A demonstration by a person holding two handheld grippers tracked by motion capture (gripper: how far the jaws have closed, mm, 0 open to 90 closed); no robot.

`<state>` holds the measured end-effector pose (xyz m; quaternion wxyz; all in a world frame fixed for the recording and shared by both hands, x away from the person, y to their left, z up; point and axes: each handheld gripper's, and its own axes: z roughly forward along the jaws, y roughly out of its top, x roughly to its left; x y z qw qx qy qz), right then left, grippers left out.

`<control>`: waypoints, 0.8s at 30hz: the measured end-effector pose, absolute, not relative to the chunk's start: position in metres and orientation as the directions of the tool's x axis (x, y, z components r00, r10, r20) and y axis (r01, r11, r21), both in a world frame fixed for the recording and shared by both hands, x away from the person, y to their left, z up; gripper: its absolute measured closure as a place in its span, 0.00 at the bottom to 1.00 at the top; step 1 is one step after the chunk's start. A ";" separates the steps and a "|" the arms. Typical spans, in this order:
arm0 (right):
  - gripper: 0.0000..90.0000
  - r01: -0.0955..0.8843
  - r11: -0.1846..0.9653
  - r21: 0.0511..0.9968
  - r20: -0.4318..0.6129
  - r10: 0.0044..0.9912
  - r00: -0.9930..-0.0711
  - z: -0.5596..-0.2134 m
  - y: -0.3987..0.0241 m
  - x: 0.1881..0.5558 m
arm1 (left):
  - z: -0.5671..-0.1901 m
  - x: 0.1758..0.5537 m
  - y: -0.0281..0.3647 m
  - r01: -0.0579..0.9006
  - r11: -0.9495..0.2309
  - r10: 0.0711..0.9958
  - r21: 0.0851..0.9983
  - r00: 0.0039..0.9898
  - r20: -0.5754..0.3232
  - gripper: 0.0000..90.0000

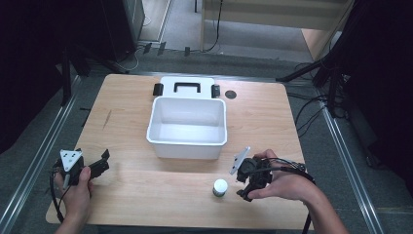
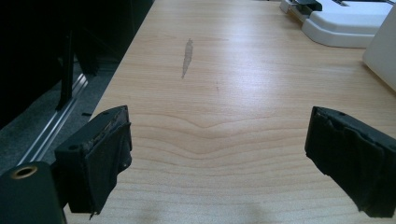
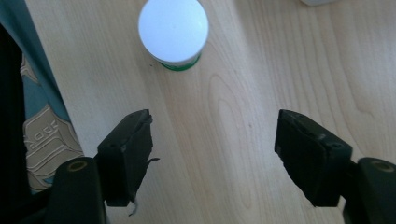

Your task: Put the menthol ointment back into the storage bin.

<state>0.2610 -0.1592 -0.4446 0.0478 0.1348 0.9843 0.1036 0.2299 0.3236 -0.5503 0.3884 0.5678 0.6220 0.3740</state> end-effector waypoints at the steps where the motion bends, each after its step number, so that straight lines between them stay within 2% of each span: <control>1: 0.33 0.260 0.943 0.207 -0.062 0.278 -0.959 -0.445 -0.156 0.260 | -0.550 0.230 0.323 0.416 0.074 0.997 0.906 -0.054 -0.057 0.09; 15: 0.38 0.222 0.969 0.112 -0.050 0.229 -0.972 -0.455 -0.114 0.261 | -0.550 0.230 0.321 0.418 0.052 0.998 0.907 -0.062 -0.028 0.09; 24: 0.43 0.207 0.974 0.098 -0.034 0.211 -0.977 -0.463 -0.097 0.263 | -0.550 0.230 0.319 0.422 0.034 0.998 0.906 -0.060 -0.010 0.09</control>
